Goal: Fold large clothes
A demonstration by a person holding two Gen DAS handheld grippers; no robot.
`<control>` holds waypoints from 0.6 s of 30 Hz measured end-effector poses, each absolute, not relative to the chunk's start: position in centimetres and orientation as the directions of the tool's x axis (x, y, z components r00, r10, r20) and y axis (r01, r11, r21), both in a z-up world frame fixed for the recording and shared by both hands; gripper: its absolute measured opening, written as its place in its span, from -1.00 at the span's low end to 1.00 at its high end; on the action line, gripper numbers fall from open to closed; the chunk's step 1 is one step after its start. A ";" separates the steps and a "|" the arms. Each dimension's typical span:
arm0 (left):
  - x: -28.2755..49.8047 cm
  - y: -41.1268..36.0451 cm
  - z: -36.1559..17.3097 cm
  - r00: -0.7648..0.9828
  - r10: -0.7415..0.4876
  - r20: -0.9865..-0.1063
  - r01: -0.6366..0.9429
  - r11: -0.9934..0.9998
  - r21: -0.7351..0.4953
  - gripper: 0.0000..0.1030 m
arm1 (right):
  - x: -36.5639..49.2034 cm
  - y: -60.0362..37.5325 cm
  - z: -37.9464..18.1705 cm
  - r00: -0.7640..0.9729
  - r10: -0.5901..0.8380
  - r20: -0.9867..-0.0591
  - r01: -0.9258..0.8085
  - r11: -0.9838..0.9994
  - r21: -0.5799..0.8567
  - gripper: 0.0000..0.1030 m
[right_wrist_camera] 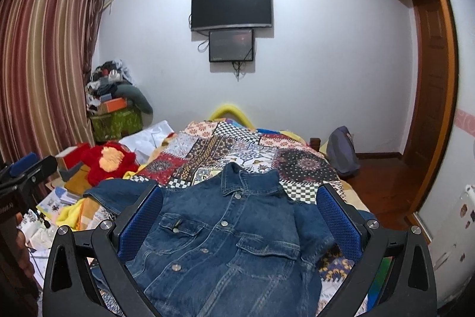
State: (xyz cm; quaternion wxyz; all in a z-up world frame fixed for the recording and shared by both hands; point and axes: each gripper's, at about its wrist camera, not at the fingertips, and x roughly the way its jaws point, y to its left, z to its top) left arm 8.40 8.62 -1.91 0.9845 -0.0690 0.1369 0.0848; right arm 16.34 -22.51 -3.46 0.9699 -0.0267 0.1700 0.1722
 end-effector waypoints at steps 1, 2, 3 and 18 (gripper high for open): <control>9.3 9.5 -2.3 0.943 0.165 -0.290 -0.205 0.972 -0.116 1.00 | 17.2 -22.0 -3.7 0.879 0.328 -0.345 -0.349 0.937 0.003 0.99; 10.0 10.3 -2.6 0.938 0.177 -0.299 -0.221 0.968 -0.120 1.00 | 18.2 -21.4 -3.9 0.875 0.331 -0.353 -0.354 0.935 -0.002 0.99; 11.0 11.2 -3.0 0.930 0.190 -0.314 -0.239 0.963 -0.127 1.00 | 19.1 -20.7 -4.0 0.872 0.332 -0.360 -0.359 0.933 -0.008 0.99; 21.6 28.5 -15.4 0.706 0.247 -0.664 -0.526 0.811 -0.257 1.00 | 35.6 -11.2 -9.1 0.751 0.361 -0.553 -0.478 0.875 -0.079 0.99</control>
